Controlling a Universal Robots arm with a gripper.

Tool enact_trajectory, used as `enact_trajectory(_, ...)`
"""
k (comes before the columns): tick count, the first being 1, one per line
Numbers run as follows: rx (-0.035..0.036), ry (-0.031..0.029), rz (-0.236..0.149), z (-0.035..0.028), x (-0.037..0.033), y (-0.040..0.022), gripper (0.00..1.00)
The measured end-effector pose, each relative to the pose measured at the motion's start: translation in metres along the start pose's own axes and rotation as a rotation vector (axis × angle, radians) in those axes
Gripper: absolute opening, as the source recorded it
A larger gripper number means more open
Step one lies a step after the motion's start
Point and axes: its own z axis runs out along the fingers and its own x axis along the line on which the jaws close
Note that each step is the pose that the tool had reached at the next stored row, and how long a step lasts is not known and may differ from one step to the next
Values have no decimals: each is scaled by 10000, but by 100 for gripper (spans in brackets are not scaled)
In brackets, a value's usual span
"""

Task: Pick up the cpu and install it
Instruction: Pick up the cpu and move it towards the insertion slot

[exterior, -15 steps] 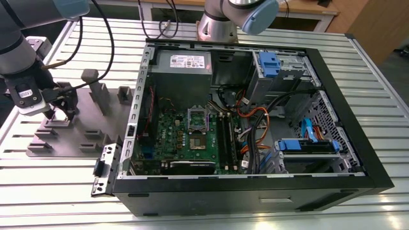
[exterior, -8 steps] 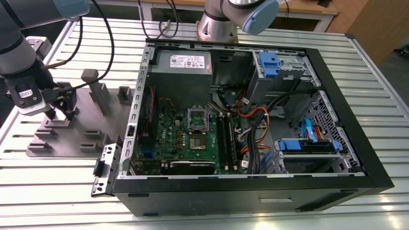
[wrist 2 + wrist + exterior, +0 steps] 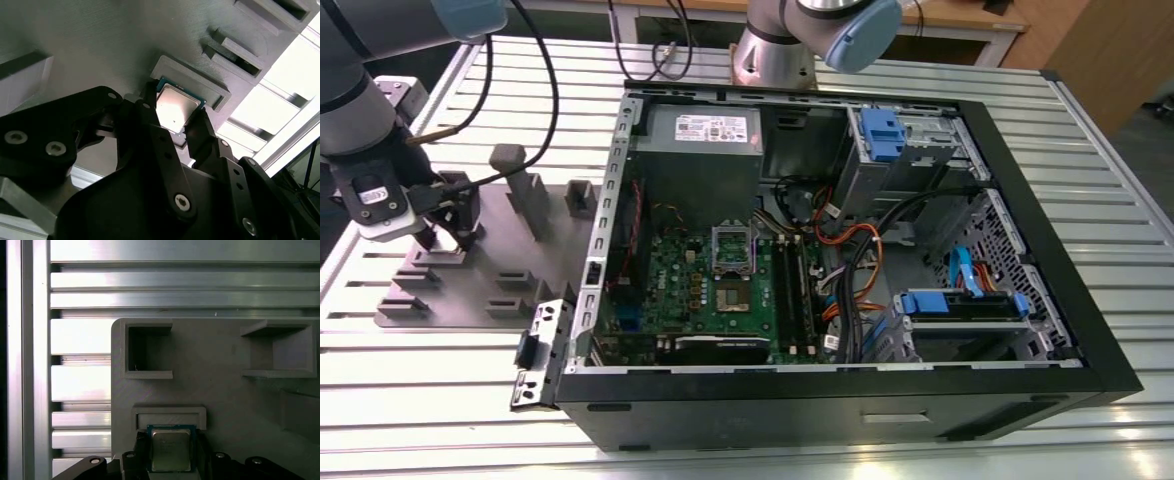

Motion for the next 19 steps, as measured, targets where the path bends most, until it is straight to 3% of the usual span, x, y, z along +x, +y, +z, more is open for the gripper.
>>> enact_trajectory(9, -1, -2, 0, 2, 0, 0, 49)
enact_trajectory(10, -1, -2, 0, 2, 0, 0, 55)
enact_trajectory(19, -2, -3, 0, -14, 0, 1, 55)
